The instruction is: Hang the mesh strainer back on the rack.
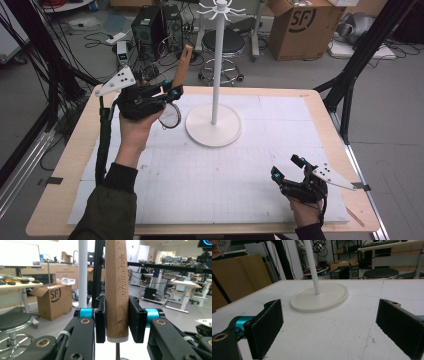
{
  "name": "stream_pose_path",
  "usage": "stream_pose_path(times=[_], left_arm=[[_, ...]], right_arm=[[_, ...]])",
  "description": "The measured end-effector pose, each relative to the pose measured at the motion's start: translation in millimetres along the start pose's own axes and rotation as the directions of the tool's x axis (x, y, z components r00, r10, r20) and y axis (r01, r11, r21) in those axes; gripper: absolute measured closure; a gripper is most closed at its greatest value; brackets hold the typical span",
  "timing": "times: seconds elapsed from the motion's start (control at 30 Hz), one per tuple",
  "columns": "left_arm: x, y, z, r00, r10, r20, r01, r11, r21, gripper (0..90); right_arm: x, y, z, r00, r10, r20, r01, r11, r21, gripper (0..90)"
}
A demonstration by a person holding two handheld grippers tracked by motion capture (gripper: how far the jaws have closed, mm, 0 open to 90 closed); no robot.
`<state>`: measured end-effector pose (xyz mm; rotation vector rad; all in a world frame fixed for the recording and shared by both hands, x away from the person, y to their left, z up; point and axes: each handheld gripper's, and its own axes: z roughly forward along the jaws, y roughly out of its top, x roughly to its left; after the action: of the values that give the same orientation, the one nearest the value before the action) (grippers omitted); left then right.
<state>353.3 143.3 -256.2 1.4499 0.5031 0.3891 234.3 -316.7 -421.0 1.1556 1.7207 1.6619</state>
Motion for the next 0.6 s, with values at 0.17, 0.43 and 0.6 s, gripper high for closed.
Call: stream_pose_path(times=[0.17,0.43,0.6], left_arm=[[1.9,5.0,15.5,0.9999,0.002,0.012,-0.002,0.9994,-0.034,70.9],[9.5,17.9,36.1,0.9999,0.004,0.011,-0.003,0.9970,-0.078,70.9],[12.2,25.4,46.6,0.9998,0.008,0.018,-0.006,0.9959,-0.090,70.9]], right_arm=[[-0.8,-0.6,1.8,1.0000,0.001,0.002,-0.001,1.000,-0.002,6.5],[-7.6,-2.3,1.5,0.9997,0.022,0.010,-0.022,1.000,0.000,6.5],[-9.6,-3.1,0.9,0.9992,0.038,0.012,-0.038,0.999,0.000,6.5]])
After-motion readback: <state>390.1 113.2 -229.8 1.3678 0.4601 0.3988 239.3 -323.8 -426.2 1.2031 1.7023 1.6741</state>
